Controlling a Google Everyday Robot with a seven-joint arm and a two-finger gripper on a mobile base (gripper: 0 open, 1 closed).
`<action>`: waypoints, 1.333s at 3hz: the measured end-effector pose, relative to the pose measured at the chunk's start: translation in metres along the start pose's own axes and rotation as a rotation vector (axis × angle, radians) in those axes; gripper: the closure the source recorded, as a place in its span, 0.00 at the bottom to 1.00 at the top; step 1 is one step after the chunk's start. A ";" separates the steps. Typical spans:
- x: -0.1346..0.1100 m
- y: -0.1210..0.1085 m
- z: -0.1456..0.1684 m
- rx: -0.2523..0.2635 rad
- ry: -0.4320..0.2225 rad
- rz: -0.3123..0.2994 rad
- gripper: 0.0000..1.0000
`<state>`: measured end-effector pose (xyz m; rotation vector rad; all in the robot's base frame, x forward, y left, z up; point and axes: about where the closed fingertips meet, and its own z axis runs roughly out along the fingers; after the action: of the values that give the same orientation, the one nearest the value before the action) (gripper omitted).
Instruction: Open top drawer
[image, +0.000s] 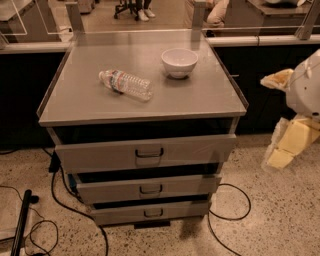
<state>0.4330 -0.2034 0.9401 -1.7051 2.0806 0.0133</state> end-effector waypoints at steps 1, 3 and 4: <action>0.011 0.008 0.026 0.032 -0.152 0.001 0.00; -0.003 0.014 0.061 0.062 -0.326 0.015 0.00; -0.005 0.014 0.091 0.037 -0.323 0.031 0.00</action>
Offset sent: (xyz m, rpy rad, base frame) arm 0.0018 0.0227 -0.0845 0.4512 -0.1696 0.0404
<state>0.4504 -0.1697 0.8563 -1.5332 1.8554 0.2417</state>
